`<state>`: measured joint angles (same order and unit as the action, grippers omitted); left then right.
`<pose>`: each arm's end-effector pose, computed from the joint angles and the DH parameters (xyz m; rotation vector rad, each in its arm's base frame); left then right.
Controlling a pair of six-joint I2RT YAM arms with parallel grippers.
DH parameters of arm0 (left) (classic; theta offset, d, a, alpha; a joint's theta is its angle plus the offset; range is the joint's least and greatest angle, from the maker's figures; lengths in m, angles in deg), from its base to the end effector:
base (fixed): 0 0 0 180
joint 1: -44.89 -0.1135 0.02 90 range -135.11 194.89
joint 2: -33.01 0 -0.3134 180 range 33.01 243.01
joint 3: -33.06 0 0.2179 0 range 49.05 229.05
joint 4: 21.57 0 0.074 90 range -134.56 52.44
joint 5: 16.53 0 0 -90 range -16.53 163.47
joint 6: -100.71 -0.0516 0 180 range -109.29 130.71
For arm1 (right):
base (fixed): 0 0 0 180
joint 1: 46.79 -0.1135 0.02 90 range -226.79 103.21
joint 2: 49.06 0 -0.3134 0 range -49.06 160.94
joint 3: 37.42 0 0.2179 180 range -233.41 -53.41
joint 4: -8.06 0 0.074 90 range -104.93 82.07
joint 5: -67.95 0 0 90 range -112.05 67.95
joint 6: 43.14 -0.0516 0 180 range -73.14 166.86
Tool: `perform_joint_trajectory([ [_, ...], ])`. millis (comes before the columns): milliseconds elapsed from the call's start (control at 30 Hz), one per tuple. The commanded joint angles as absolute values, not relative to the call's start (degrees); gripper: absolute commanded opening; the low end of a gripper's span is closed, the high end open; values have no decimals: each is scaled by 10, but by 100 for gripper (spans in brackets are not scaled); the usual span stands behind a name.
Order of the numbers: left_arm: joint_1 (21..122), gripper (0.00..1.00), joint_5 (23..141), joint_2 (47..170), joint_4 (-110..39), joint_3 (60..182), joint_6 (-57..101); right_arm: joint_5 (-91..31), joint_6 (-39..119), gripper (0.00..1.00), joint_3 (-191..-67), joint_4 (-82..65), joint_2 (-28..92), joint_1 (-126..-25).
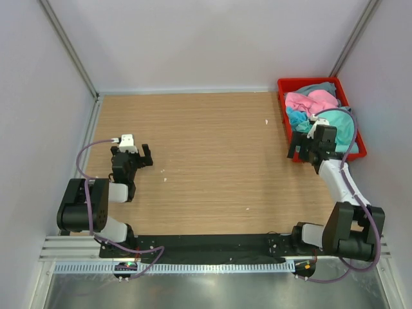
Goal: Fold and stack the t-shirts
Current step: Grab the tshirt from the pile
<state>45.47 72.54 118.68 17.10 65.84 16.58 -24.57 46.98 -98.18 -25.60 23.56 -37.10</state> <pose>0.2495 -0.0017 0.2214 -0.0954 1.8169 -0.0649 0.2247 -0.0361 0.2782 0.1760 2.3579 -0.0309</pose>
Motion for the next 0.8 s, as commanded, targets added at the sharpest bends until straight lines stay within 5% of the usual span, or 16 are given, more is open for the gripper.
perform_joint_trajectory([
  [0, 451, 100, 727, 1184, 207, 666, 162, -246, 472, 100, -1006, -216, 179, -372],
  [400, 452, 100, 686, 1176, 198, 667, 177, -248, 461, 99, -1108, -217, 256, -372],
  [567, 452, 92, 685, 1174, 200, 665, 177, -259, 473, 96, -1138, -180, 287, -372],
  [767, 452, 97, 685, 1179, 204, 666, 177, -182, 469, 94, -1162, -161, 355, -372],
])
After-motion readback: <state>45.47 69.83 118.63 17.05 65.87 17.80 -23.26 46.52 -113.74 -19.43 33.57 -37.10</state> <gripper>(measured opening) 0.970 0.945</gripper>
